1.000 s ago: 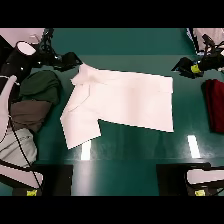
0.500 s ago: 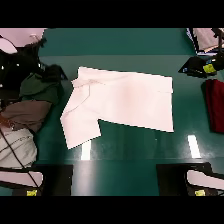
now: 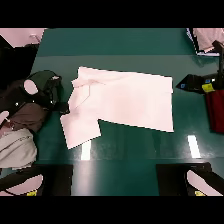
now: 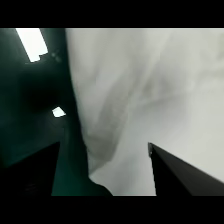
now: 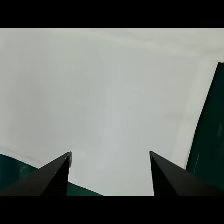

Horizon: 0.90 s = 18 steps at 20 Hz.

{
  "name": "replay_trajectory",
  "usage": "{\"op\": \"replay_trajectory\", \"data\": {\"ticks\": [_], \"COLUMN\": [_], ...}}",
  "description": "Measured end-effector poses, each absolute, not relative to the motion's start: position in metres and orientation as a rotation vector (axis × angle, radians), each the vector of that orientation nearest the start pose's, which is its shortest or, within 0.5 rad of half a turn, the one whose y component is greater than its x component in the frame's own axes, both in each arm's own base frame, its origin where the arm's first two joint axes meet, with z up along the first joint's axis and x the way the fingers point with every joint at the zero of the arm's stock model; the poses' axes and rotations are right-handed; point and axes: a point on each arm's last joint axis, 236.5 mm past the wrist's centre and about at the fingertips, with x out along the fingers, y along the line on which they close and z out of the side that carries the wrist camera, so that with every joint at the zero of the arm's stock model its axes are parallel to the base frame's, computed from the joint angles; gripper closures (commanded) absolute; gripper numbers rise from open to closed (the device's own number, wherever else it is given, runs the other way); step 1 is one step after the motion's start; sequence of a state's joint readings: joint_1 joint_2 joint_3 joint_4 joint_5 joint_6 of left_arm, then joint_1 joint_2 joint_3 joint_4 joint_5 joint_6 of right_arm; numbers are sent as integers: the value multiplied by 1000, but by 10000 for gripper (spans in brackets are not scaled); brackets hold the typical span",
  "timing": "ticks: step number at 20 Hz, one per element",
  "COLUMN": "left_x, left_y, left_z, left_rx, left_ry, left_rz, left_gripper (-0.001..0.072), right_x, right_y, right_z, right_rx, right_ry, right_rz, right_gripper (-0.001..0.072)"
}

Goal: Fold the shirts.

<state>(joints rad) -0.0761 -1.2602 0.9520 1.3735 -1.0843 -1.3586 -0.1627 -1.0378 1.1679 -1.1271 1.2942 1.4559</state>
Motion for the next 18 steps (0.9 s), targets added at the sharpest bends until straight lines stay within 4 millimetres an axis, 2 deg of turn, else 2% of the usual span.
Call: {"op": "replay_trajectory", "data": {"ticks": [2, 4, 8, 9, 10, 14, 16, 18], "left_x": [337, 340, 344, 345, 345, 344, 347, 352], "left_y": [-63, -60, -58, -58, -58, -58, -58, -60], "left_z": [-53, -56, -58, -58, -60, -64, -58, -47], "left_rx": [42, 52, 55, 53, 51, 50, 49, 45], "left_ry": [1353, 1336, 1310, 1305, 1303, 1310, 1305, 1294], "left_rz": [-261, -244, -229, -227, -224, -222, -222, -228], "left_gripper": [68, 294, 301, 430, 664, 683, 683, 683], "right_x": [341, 334, 328, 327, 326, 320, 312, 297], "right_y": [43, 44, 45, 45, 45, 40, 27, 6], "right_z": [103, 96, 88, 88, 87, 83, 78, 63], "right_rx": [349, 353, 359, 359, 359, 374, 406, 467], "right_ry": [1099, 1107, 1127, 1130, 1133, 1160, 1192, 1246], "right_rz": [223, 221, 219, 219, 220, 208, 176, 118], "right_gripper": [156, 156, 156, 156, 156, 155, 156, 156]}}
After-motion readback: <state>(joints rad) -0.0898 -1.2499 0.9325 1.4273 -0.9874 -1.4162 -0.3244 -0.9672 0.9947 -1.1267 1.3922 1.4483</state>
